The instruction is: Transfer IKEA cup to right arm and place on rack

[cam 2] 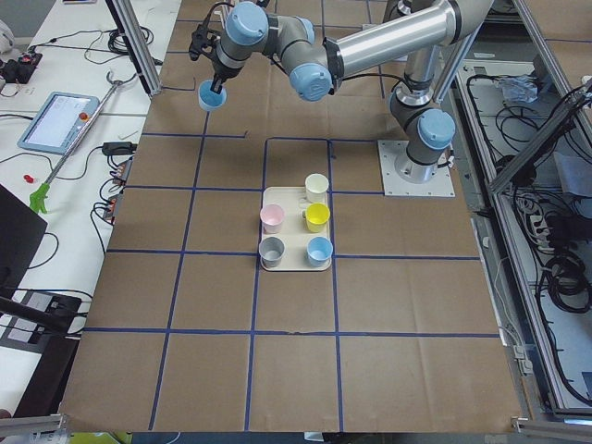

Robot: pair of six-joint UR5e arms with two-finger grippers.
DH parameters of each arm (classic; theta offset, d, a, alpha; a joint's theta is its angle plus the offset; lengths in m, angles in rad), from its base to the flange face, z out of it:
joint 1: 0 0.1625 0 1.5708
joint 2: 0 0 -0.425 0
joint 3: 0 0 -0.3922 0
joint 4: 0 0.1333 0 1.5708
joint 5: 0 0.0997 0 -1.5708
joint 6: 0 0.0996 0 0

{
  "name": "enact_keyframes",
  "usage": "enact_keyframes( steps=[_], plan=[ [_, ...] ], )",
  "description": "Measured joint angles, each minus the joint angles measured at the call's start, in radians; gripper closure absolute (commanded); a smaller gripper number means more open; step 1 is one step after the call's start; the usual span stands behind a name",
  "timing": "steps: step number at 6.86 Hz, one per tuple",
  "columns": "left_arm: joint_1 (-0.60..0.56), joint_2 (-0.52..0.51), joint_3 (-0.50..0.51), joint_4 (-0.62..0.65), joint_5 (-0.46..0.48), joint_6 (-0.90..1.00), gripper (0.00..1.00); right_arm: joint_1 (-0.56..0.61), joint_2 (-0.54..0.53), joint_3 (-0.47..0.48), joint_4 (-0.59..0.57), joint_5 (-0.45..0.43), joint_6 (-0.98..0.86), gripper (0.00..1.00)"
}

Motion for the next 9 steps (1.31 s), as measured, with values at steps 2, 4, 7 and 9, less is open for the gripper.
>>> enact_keyframes(
  steps=[2,4,7,9],
  plan=[
    [-0.048,0.008,-0.124,0.284,-0.125,0.024,1.0,-0.002,0.011,0.075,-0.255,0.067,0.299,0.0],
    [-0.091,0.009,-0.292,0.613,-0.23,0.022,1.0,-0.005,0.03,0.141,-0.51,0.077,0.649,0.0],
    [-0.146,0.002,-0.489,1.001,-0.407,-0.06,1.0,-0.005,0.138,0.204,-0.913,0.073,0.95,0.0],
    [-0.194,-0.001,-0.572,1.152,-0.474,-0.081,1.0,-0.005,0.164,0.206,-1.008,0.044,0.982,0.0]
  ],
)
